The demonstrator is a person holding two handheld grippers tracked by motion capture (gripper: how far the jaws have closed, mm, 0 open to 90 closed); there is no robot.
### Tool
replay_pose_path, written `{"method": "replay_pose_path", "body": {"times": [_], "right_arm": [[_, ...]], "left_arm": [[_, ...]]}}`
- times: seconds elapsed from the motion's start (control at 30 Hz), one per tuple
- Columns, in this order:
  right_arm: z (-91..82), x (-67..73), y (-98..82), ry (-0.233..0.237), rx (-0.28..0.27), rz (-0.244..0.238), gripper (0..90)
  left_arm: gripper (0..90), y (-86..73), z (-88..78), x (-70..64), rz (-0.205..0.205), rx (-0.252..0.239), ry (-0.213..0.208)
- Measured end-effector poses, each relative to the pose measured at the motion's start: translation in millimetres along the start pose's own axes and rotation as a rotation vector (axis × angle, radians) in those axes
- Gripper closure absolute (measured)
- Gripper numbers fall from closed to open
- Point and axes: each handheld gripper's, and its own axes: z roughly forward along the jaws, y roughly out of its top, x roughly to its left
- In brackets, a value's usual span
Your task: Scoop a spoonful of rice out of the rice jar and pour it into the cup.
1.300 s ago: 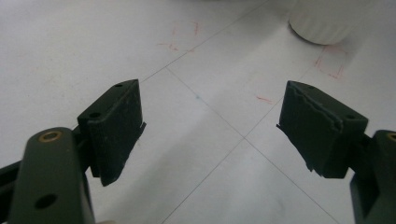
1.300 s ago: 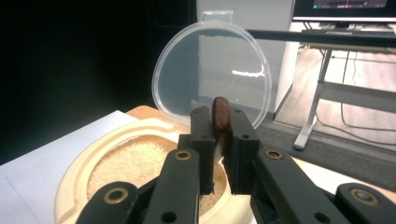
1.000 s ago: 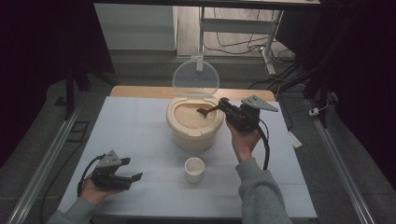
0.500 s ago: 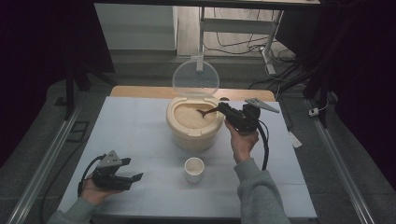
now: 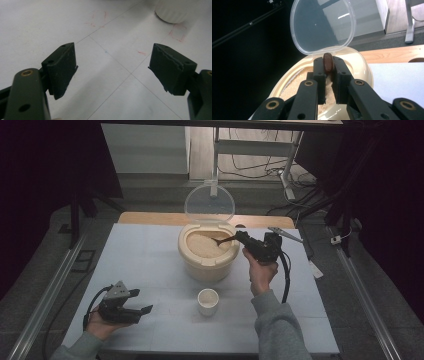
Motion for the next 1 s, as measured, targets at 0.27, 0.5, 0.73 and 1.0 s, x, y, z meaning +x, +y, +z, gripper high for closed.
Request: {"method": "replay_pose_path", "body": {"times": [0.27,0.5,0.73,1.0], "right_arm": [[-3.2,-6.0,-2.3,0.024,-0.006,0.076,81.9],[-4.7,-6.4,-2.4,0.035,-0.011,0.111,81.7],[-4.2,-3.1,-2.9,0.049,0.002,0.126,82.1],[-8.8,-16.4,-2.6,0.040,-0.027,0.265,82.9]], "left_arm": [[21.1,0.1,0.0,-0.1,0.000,-0.001,0.000],[21.1,0.2,0.3,0.1,0.000,0.000,0.000],[21.1,0.2,0.4,-0.1,0.001,0.002,0.000],[21.1,-0.2,0.2,0.8,-0.002,0.001,0.002]]}}
